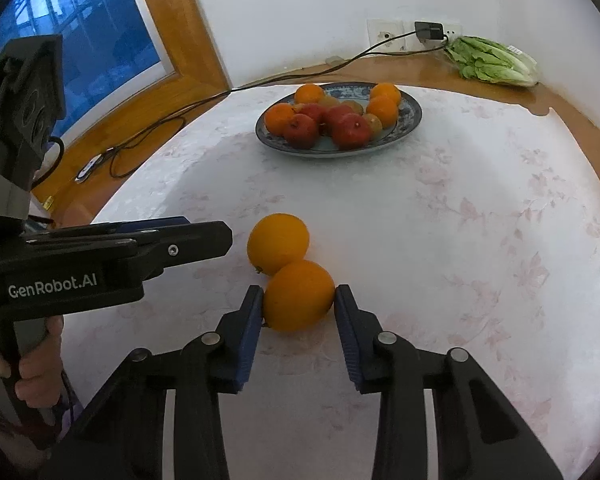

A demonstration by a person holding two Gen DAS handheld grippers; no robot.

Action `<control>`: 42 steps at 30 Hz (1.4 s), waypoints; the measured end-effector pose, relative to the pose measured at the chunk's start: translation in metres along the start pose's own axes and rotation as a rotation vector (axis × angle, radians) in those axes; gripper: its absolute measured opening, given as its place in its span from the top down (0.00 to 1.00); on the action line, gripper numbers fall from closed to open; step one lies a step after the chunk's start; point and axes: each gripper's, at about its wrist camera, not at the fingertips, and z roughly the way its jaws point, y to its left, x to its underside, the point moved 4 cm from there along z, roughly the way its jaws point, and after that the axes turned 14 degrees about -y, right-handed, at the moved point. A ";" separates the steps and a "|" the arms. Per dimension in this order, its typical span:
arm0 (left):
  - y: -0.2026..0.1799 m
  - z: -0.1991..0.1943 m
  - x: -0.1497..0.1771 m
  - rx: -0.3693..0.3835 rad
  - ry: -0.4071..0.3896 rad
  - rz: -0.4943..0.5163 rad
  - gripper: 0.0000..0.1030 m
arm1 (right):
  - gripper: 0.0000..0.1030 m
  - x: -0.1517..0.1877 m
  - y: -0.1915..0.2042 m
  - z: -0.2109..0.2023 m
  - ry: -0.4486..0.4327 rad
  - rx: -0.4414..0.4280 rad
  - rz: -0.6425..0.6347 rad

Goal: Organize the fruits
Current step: 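Close the right tool on an orange while the left tool grasps the other orange, then carry both oranges over the plate and lower them onto the fruit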

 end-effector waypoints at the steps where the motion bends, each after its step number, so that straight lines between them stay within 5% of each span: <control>1: -0.002 0.000 -0.001 0.003 -0.001 0.004 0.50 | 0.64 0.000 -0.001 -0.001 0.000 0.005 -0.004; 16: -0.038 0.019 0.005 0.034 0.007 0.078 0.50 | 0.64 -0.012 -0.055 -0.024 -0.036 0.117 0.058; 28: -0.046 0.037 0.008 0.030 0.005 0.093 0.50 | 0.64 -0.006 -0.064 -0.017 -0.017 0.123 0.077; 32: -0.047 0.039 0.007 0.014 -0.010 0.108 0.66 | 0.64 -0.005 -0.064 -0.014 -0.014 0.113 0.082; 42: -0.042 0.034 0.008 0.042 -0.016 0.090 0.66 | 0.64 -0.007 -0.061 -0.012 -0.010 0.130 0.074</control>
